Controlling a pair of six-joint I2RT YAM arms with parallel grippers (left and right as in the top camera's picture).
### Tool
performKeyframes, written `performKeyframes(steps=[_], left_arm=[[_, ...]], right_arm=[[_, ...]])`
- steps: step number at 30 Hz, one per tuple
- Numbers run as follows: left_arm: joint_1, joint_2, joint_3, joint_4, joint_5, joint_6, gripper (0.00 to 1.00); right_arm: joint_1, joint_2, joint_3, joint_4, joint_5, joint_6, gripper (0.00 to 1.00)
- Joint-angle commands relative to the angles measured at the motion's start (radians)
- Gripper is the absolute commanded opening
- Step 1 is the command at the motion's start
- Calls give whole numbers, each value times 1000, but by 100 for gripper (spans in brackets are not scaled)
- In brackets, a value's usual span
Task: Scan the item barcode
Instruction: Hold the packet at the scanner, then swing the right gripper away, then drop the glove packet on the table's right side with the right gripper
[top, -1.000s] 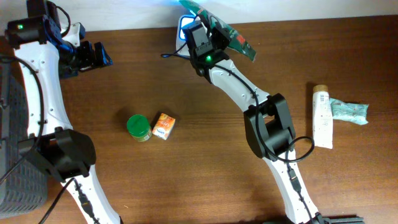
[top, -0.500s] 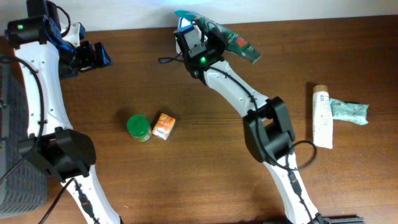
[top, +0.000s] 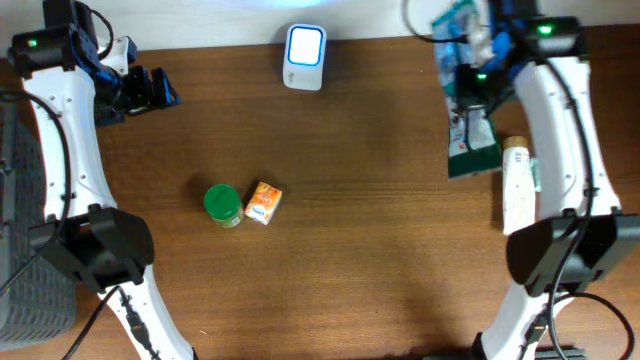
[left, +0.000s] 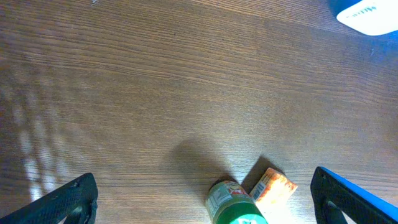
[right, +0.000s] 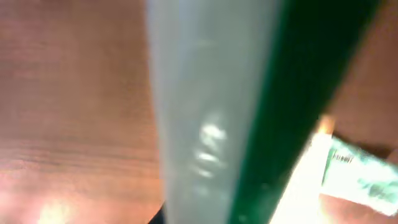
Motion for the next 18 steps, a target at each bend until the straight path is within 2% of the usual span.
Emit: performKeyframes(steps=[1,4,6,8,9,11,12,14,16,18], left_arm=[[4,0,9,1,0,8,99],[4,0,9,0,0,8,99],[4,0,9,0,0,8,99],[4,0,9,0,0,8,99],[4,0,9,0,0,8,99],[4,0,9,0,0,8,99],[4,0,9,0,0,8,99],[4,0,9,0,0,8,99],[4,0,9,0,0,8,99],[4,0,9,0,0,8,99]], right_arm=[[-122,22,-103,-12,-118,-55,4],[-204,23,-301,59,-113,-197,4],[-260,23,-446,170,-112,-198,4],[-308,23,-492,208,-112,-197,6],[-330,23,-492,208,-113,-190,32],[-352,23,-490,207,-117,-190,73],[-353,23,-479,200,-126,-190,82],[-353,22,-404,148,-178,-190,93],[-352,22,-296,72,-229,-190,99],[-332,22,-129,-39,-265,-190,98]])
